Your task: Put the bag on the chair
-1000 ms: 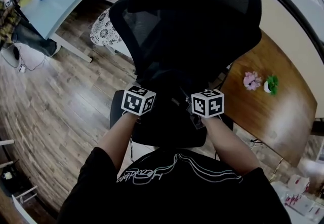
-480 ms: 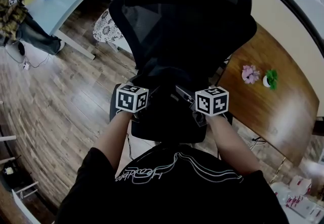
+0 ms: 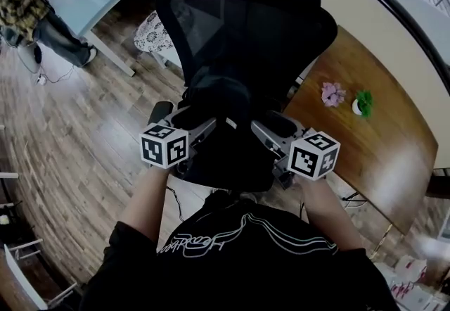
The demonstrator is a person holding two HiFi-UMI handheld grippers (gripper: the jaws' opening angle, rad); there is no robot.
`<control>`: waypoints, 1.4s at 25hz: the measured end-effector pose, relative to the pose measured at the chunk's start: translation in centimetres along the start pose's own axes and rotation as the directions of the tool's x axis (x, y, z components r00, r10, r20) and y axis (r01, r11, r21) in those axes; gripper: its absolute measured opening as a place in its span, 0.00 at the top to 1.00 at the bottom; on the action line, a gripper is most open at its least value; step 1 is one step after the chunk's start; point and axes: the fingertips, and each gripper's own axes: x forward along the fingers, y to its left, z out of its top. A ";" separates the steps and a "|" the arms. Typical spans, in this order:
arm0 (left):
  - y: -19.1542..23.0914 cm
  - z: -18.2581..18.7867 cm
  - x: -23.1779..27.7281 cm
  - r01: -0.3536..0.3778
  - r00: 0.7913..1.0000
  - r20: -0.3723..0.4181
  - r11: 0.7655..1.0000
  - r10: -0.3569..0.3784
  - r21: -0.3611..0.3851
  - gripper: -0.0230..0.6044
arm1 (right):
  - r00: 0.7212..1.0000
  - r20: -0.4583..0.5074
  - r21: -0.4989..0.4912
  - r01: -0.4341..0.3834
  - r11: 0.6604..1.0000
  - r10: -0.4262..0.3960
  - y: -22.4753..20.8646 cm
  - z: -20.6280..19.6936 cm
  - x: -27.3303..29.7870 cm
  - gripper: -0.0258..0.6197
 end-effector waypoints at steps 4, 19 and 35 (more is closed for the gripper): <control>-6.9 0.5 -2.7 0.114 0.992 0.058 0.991 -0.110 -0.071 0.65 | 0.998 -0.001 -0.051 -0.070 0.996 0.070 3.0 -0.1 -3.8 0.75; -25.9 2.9 -12.3 0.192 0.936 0.279 0.975 -0.216 0.110 0.90 | 0.923 0.096 -0.178 -0.351 0.919 0.371 12.3 2.2 -17.2 0.97; -26.7 2.9 -11.6 0.181 0.942 0.252 0.968 -0.221 0.172 0.90 | 0.926 0.062 -0.212 -0.352 0.912 0.372 12.5 2.1 -17.0 0.97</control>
